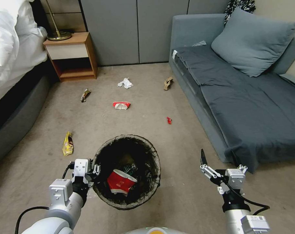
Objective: Pick up the trash bin, then pick up the garbage from the floor and place it into the trash bin.
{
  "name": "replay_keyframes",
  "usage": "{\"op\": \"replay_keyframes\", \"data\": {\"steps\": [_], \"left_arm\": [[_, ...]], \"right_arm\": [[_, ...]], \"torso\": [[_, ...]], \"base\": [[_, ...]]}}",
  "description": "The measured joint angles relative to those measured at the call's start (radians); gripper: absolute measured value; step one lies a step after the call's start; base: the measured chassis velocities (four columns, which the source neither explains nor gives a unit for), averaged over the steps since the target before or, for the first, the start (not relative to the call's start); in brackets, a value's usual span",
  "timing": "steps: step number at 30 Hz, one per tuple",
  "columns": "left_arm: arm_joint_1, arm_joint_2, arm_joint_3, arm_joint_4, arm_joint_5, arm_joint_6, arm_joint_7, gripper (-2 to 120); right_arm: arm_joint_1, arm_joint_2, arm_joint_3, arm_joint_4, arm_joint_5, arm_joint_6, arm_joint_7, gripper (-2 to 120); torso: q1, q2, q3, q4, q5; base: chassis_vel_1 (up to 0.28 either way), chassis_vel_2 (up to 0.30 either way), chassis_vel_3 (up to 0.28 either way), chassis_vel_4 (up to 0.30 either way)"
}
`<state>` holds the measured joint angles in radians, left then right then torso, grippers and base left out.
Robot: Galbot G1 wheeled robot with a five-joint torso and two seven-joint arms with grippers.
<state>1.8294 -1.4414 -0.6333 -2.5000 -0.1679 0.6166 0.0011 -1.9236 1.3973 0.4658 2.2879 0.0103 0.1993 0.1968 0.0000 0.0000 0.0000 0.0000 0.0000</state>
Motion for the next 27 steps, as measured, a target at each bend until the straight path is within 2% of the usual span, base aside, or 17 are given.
{"op": "replay_keyframes", "data": {"steps": [16,27], "left_arm": [[0.0,0.0,0.0,0.0,0.0,0.0,0.0,2],[0.0,0.0,0.0,0.0,0.0,0.0,0.0,2]], "right_arm": [[0.0,0.0,0.0,0.0,0.0,0.0,0.0,100],[0.0,0.0,0.0,0.0,0.0,0.0,0.0,100]], "torso": [[0.0,0.0,0.0,0.0,0.0],[0.0,0.0,0.0,0.0,0.0002]], "base": [[0.0,0.0,0.0,0.0],[-0.141,0.127,0.122,-0.123]]}}
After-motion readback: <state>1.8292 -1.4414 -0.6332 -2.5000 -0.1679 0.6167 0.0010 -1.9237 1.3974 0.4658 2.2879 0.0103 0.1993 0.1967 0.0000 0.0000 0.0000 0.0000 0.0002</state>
